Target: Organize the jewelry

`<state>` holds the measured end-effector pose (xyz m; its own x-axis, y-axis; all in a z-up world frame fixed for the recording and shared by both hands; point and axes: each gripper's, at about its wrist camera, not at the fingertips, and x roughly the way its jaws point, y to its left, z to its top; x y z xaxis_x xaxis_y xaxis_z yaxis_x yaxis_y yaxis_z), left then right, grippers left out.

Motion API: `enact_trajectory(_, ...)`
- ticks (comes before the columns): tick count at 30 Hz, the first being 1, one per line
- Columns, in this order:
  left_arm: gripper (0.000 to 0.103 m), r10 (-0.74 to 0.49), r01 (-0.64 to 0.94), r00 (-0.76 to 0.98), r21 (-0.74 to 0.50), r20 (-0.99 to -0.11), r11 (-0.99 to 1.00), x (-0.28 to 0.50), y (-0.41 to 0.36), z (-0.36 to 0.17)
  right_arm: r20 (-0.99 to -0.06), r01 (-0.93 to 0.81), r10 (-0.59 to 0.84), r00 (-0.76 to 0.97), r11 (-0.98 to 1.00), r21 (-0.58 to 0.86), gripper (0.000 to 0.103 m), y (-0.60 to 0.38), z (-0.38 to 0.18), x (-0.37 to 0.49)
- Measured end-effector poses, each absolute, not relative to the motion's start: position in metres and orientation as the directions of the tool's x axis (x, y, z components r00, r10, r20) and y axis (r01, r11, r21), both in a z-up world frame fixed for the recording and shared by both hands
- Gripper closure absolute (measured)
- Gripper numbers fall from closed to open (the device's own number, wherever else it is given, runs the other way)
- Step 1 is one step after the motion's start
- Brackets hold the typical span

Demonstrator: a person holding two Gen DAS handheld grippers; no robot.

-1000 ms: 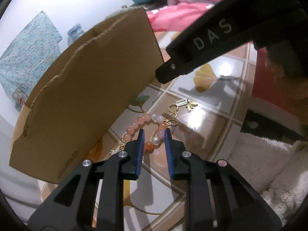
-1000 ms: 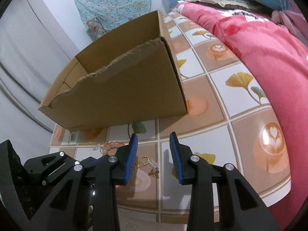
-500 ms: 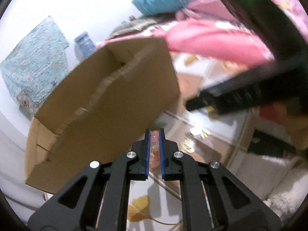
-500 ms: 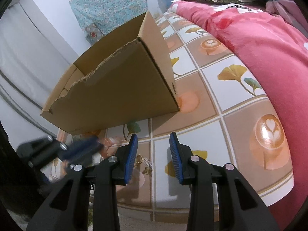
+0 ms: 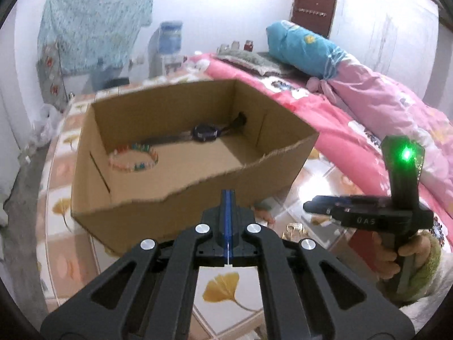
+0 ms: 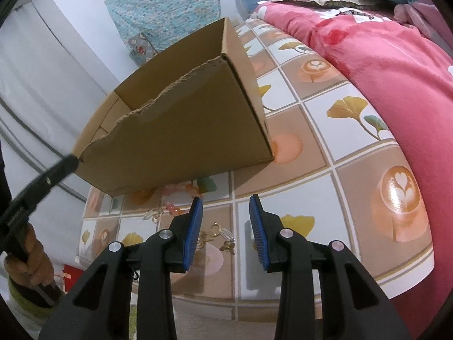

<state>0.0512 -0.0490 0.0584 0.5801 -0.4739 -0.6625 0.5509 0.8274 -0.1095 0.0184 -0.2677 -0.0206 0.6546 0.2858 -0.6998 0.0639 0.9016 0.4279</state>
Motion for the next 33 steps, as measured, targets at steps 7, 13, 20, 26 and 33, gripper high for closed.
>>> enact_trajectory(7,0.090,-0.441,0.656,0.531,0.021,-0.723,0.755,0.034,-0.095,0.023,-0.710,0.060,0.291,0.642,0.903,0.425,0.069,-0.262,-0.021,0.024)
enact_trajectory(13,0.090,-0.311,0.690,0.561,0.226,-0.767,0.687,0.031,-0.132,-0.007,-0.719,0.069,0.281,0.636,0.907,0.416,0.069,-0.265,-0.024,0.026)
enact_trajectory(20,0.090,-0.297,0.648,0.551,0.175,-0.780,0.741,0.036,-0.107,-0.008,-0.698,-0.039,0.341,0.630,0.911,0.411,0.069,-0.249,-0.023,0.026)
enact_trajectory(26,0.090,-0.279,0.597,0.559,0.145,-0.781,0.789,0.037,-0.079,-0.009,-0.689,-0.163,0.392,0.609,0.912,0.375,0.070,-0.219,-0.020,0.024)
enact_trajectory(33,0.090,-0.286,0.604,0.534,0.123,-0.796,0.787,0.041,-0.078,-0.020,-0.715,-0.213,0.421,0.558,0.905,0.367,0.072,-0.196,-0.027,0.024)
